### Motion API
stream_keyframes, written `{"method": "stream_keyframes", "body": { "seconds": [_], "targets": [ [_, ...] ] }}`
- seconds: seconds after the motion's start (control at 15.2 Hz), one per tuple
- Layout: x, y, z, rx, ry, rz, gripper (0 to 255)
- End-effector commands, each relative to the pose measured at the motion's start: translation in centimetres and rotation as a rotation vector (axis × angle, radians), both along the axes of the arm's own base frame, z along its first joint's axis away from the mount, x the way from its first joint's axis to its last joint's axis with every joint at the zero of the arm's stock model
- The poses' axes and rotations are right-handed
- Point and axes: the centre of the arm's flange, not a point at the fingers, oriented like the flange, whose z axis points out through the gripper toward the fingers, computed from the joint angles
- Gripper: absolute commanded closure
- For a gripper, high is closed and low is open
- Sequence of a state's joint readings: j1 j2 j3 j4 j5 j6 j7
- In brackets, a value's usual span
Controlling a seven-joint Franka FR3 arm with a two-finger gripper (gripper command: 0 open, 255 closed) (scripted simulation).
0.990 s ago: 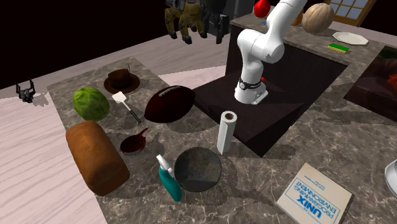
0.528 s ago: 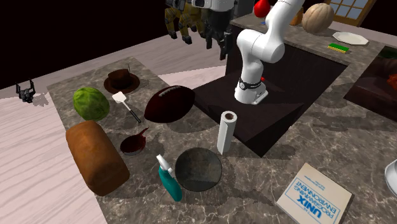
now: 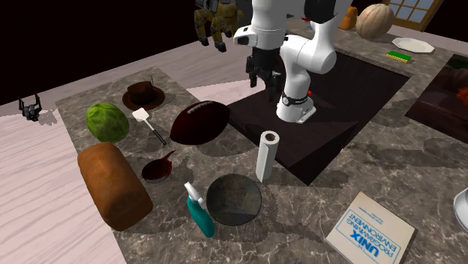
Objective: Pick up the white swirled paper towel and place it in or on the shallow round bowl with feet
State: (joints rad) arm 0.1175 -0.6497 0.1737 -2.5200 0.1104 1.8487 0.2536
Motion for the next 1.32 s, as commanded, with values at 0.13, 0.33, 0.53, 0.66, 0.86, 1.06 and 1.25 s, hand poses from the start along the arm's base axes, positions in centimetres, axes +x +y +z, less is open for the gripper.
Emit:
{"method": "stream_keyframes", "body": {
  "seconds": [0.13, 0.33, 0.53, 0.66, 0.86, 1.06, 1.25],
  "targets": [
    [1.1, 3.9, -3.0, 0.023, 0.001, 0.011, 0],
    [1.9, 6.8, -5.3, 0.04, 0.002, 0.02, 0],
    [2.7, 9.7, -7.4, 0.057, 0.004, 0.029, 0],
    [2.8, 10.0, -8.1, 0.058, 0.004, 0.029, 0],
    [2.7, 10.1, -9.7, 0.058, 0.004, 0.029, 0],
    [2.7, 10.2, -11.6, 0.058, 0.004, 0.029, 0],
    [2.7, 10.2, -11.6, 0.058, 0.004, 0.029, 0]
  ]
}}
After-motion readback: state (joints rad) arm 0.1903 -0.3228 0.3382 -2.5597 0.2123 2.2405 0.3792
